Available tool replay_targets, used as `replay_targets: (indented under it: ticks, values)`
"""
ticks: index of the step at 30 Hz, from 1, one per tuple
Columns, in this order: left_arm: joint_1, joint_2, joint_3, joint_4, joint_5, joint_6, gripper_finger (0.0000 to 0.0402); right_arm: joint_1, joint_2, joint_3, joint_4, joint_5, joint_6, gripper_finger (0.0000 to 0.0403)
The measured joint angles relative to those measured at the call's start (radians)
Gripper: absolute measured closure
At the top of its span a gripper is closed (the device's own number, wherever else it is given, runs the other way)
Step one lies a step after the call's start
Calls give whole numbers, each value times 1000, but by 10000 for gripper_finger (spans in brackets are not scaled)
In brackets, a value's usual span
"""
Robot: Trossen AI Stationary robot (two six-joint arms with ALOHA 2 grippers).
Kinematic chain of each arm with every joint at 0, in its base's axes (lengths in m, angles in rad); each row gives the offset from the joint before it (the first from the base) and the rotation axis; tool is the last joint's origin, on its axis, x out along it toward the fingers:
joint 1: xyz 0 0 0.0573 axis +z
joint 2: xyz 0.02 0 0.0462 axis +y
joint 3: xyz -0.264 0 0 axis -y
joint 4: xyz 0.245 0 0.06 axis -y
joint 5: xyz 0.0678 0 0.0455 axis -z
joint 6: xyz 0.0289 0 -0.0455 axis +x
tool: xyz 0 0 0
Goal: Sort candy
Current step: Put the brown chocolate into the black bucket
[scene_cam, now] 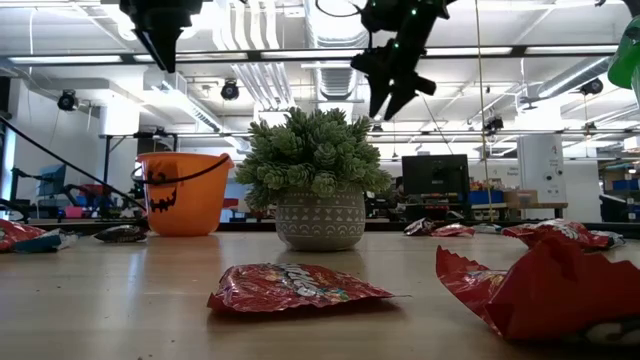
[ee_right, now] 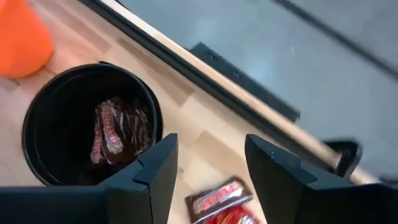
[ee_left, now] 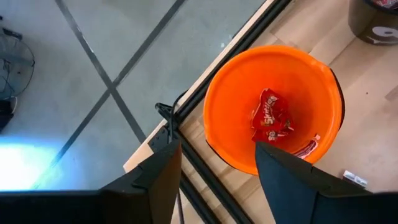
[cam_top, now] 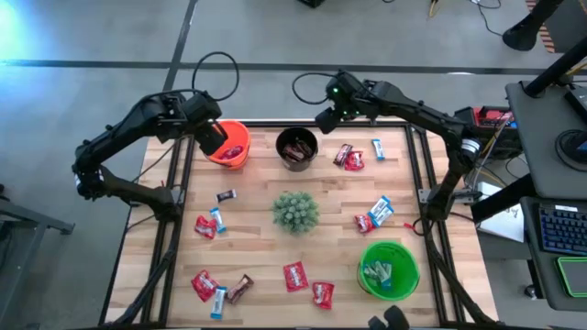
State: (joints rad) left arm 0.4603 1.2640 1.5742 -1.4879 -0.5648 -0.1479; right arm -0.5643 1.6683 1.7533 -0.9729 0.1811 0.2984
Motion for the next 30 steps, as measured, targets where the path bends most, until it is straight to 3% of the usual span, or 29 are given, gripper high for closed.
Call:
replay_targets:
  ticks: [7, 13, 18, 30]
  values:
    - [0, 32, 0, 0, 0, 46, 223, -25, 60, -6, -67, 6, 212, 216]
    - [0, 63, 0, 0, -5, 98, 236, -25, 134, -6, -97, -1, 251, 216]
    - [2, 65, 0, -3, -75, 143, 238, -25, 177, -6, -172, 3, 295, 216]
    - [4, -5, 0, -12, -83, 166, 238, -23, 179, -98, -250, 29, 387, 216]
